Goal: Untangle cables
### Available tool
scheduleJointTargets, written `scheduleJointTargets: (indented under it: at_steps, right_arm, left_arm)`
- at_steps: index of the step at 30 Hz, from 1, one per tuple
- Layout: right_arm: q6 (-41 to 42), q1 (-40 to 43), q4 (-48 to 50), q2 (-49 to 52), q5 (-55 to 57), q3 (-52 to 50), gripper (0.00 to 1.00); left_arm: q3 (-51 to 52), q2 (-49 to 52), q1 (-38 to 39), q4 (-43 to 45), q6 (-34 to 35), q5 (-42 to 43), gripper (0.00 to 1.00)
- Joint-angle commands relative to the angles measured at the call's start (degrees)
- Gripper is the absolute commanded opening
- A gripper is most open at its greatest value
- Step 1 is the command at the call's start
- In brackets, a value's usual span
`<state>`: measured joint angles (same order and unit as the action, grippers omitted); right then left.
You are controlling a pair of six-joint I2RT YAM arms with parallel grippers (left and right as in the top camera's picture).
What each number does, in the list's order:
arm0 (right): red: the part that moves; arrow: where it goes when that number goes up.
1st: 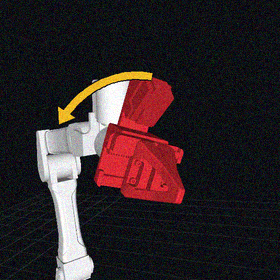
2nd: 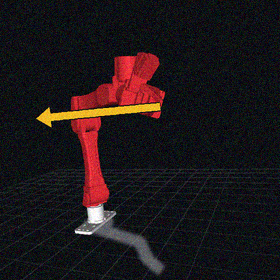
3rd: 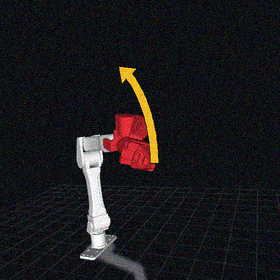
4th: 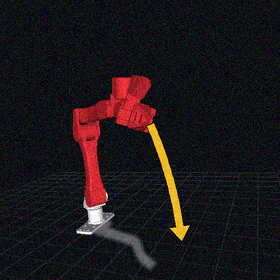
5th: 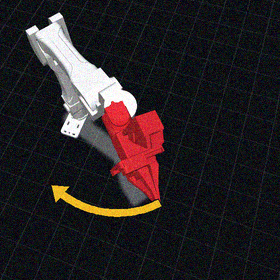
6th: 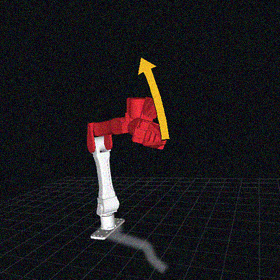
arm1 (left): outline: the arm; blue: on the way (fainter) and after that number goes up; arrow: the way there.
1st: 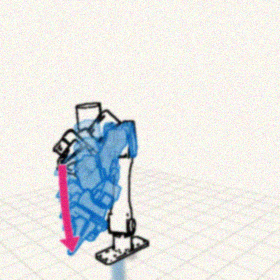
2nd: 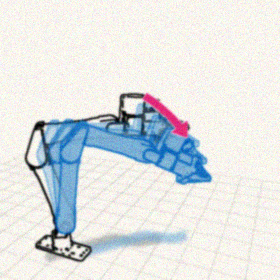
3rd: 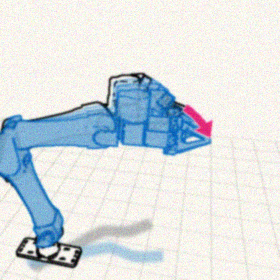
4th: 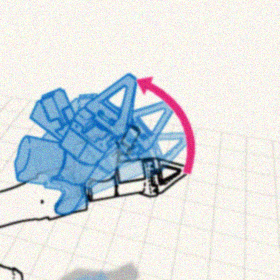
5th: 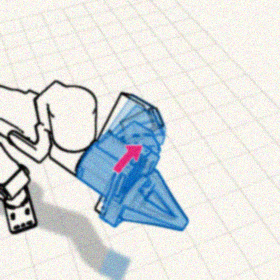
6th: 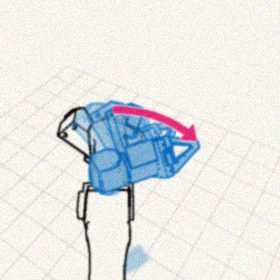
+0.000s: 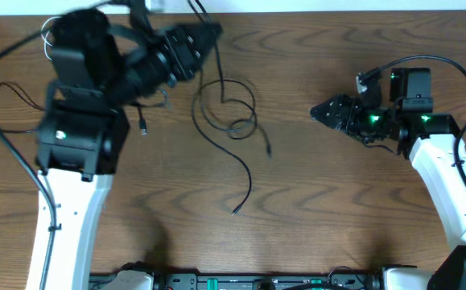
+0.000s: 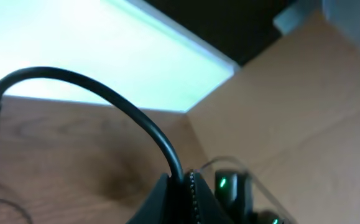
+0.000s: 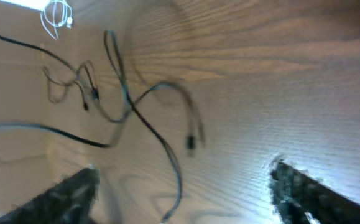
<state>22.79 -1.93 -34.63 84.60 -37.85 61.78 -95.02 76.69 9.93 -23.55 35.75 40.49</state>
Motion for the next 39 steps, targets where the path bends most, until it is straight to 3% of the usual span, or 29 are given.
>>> scheduleJointTargets:
  at_steps: [1,4,9,13,17,28,34,36,39]
  right_arm:
    - [-7.48,-1.29,2.4,-0.39,-2.91,0.48,0.95]
    - [-13.46,-4.33,6.84,-0.39,-11.13,0.48,0.99]
    - [-13.03,-13.4,13.9,-0.37,-5.46,0.48,0.99]
    - [-8.72,-18.1,18.62,-0.37,4.22,0.46,0.99]
    - [1.46,-20.15,18.73,-0.07,19.82,0.46,0.95]
    - [4.63,-20.28,18.58,5.95,17.55,0.46,0.94]
    - [4.66,-20.22,18.84,9.49,18.71,0.46,0.71]
    - [5.53,-20.04,18.29,10.08,19.54,0.46,0.59]
    - [5.95,-19.43,16.87,10.12,19.91,0.46,0.32]
  left_arm:
    - [-6.88,1.14,-0.04,0.02,3.63,0.0,0.07]
    - [-9.44,1.18,1.2,0.07,4.0,-0.11,0.08]
    - [-10.23,1.16,3.28,0.46,4.11,-0.09,0.08]
    - [-10.23,1.11,3.5,0.76,7.58,0.37,0.08]
    - [-10.23,1.05,3.5,5.14,8.33,6.4,0.08]
    - [-10.23,-0.04,3.5,6.4,10.56,8.41,0.07]
    - [-10.23,-1.86,3.5,7.61,10.75,9.46,0.08]
    - [-10.23,-2.4,3.48,7.61,9.62,9.44,0.07]
    - [-10.23,-2.86,3.48,7.58,8.24,9.38,0.08]
